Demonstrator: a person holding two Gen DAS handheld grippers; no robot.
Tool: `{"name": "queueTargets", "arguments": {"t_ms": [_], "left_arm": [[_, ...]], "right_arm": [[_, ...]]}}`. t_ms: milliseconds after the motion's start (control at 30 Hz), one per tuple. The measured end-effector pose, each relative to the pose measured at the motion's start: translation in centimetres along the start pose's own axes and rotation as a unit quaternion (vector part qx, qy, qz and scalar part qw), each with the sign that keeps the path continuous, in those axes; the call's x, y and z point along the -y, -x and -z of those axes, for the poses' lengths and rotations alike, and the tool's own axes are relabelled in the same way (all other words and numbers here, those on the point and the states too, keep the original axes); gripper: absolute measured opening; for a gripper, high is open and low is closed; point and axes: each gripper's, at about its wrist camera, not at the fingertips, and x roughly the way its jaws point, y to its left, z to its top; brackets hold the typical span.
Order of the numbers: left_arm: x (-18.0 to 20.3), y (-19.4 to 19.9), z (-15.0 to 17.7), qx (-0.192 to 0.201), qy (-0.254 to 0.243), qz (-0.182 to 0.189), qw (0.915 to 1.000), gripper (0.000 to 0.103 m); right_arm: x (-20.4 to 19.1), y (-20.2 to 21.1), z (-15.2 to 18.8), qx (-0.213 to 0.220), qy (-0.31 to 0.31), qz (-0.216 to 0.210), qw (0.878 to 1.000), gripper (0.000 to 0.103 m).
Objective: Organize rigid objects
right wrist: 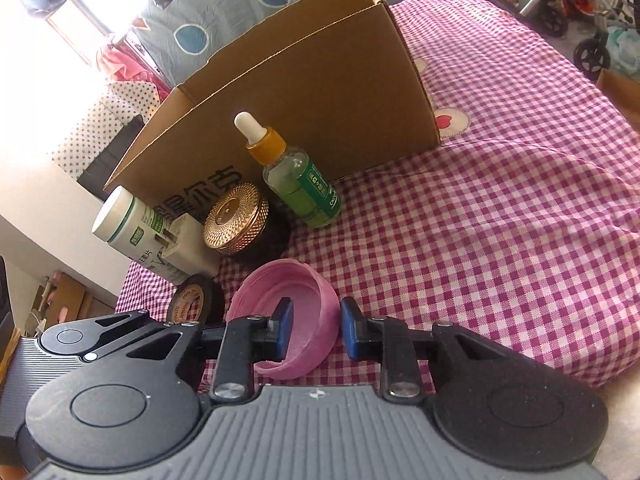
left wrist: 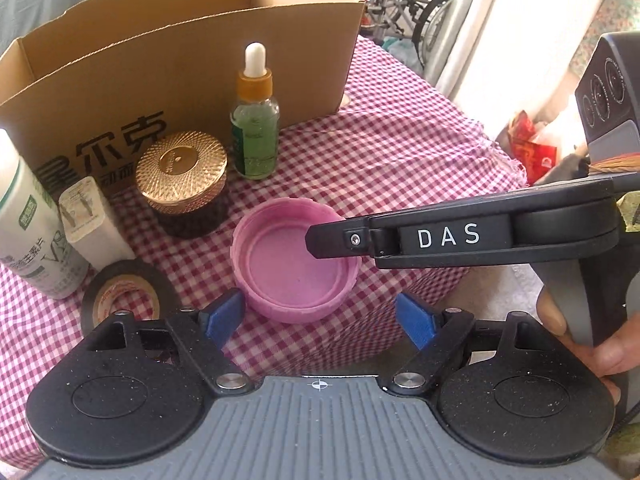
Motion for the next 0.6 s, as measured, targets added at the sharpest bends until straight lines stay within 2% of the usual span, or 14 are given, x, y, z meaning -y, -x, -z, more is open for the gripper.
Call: {"name": "queueTargets", "arguments": {"t_ms": [300,400,600], "left_arm": [[0.3,-1.6,-1.1,0.016,-0.012,-0.001,0.9998,0.086],[0.0,-1.8,-1.0,0.02,-0.01,0.007,0.9997,0.098],[-0.3,-1.8,-0.8,0.03,-0.006,0.021,0.9993,0.103]], "right_arm": [[1.7,0.8,-0.7,0.017,-0.023,0.0,1.0,0.028],[1.8,0.9,-0.6,0.021,-0.026,-0.003,0.999,0.027],[2.0,1.1,-0.5,0.027,-0.039,-0.015,0.999,0.027]]}}
